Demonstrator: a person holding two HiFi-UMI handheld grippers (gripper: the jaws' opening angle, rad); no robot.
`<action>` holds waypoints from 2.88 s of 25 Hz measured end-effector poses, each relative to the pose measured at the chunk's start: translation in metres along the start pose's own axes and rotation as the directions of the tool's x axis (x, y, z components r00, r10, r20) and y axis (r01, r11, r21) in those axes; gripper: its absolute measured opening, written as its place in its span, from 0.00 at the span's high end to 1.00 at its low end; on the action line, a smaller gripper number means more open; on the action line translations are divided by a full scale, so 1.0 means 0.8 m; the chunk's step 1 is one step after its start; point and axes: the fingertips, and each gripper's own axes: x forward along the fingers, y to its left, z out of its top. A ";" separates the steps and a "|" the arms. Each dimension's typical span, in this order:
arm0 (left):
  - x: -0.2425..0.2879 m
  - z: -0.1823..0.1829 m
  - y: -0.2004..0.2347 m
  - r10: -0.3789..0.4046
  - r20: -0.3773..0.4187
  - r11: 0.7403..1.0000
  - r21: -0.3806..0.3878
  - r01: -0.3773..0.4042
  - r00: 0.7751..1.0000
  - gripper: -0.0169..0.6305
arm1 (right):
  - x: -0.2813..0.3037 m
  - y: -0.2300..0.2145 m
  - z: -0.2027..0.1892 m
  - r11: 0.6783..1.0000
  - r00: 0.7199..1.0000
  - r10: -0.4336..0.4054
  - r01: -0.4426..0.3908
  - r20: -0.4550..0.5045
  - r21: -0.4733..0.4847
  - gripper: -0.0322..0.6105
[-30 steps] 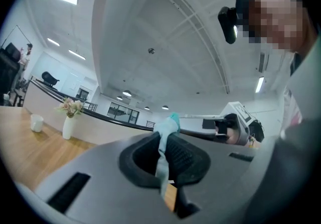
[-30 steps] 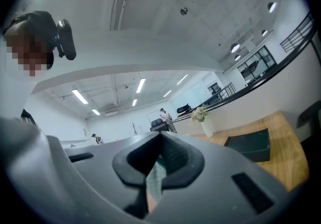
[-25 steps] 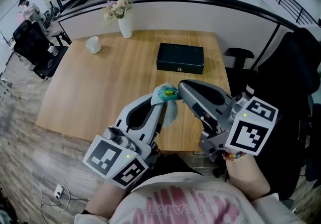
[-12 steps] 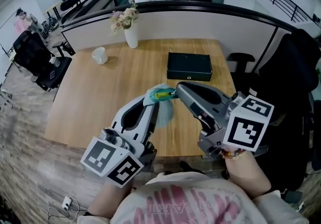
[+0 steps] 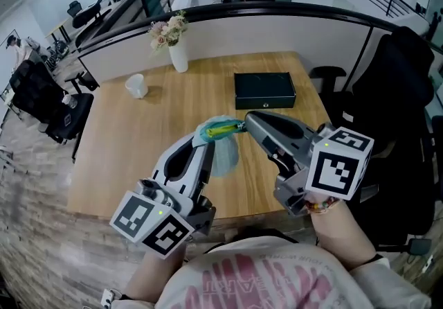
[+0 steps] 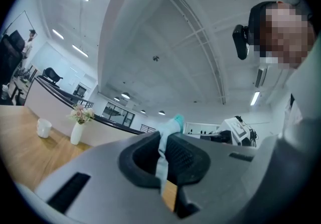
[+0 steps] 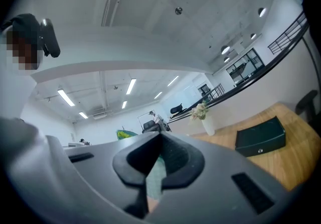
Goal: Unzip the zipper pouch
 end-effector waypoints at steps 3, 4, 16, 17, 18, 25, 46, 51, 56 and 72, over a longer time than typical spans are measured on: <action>-0.013 -0.003 0.009 -0.005 -0.001 1.000 -0.017 0.005 1.000 0.96 | 0.003 0.001 -0.012 1.000 1.000 -0.025 0.025 -0.002 0.009 0.95; -0.015 -0.004 0.013 -0.005 -0.002 1.000 -0.024 0.005 1.000 0.96 | 0.005 0.001 -0.015 0.999 1.000 -0.030 0.030 -0.007 0.012 0.95; -0.010 -0.014 0.036 -0.015 0.003 0.995 -0.099 0.015 1.000 0.96 | 0.009 -0.031 -0.029 0.993 0.992 -0.114 0.115 -0.050 0.023 0.95; -0.007 -0.012 0.038 -0.014 0.006 0.995 -0.102 0.015 1.000 0.96 | 0.009 -0.036 -0.028 0.992 0.991 -0.121 0.122 -0.051 0.022 0.95; -0.003 -0.011 0.039 -0.015 0.008 0.995 -0.102 0.016 1.000 0.96 | 0.009 -0.041 -0.025 0.992 0.991 -0.126 0.127 -0.051 0.020 0.95; 0.032 0.001 0.046 -0.017 0.026 0.995 -0.094 0.019 1.000 0.96 | 0.011 -0.077 0.000 0.988 0.987 -0.156 0.156 -0.046 0.001 0.95; 0.096 0.021 0.065 -0.021 0.050 0.996 -0.083 0.025 0.999 0.96 | 0.011 -0.155 0.049 0.977 0.977 -0.212 0.212 -0.017 -0.012 0.95; 0.101 0.020 0.071 -0.020 0.048 0.996 -0.089 0.024 0.999 0.96 | 0.011 -0.163 0.047 0.975 0.975 -0.222 0.222 -0.025 -0.010 0.95; 0.102 0.017 0.074 -0.023 0.044 0.994 -0.108 0.028 0.999 0.96 | 0.011 -0.169 0.047 0.975 0.975 -0.223 0.223 -0.021 0.012 0.95; 0.106 -0.031 0.079 -0.021 -0.020 0.982 -0.188 0.017 1.000 0.96 | -0.002 -0.204 0.001 0.948 0.946 -0.317 0.317 -0.060 -0.018 0.91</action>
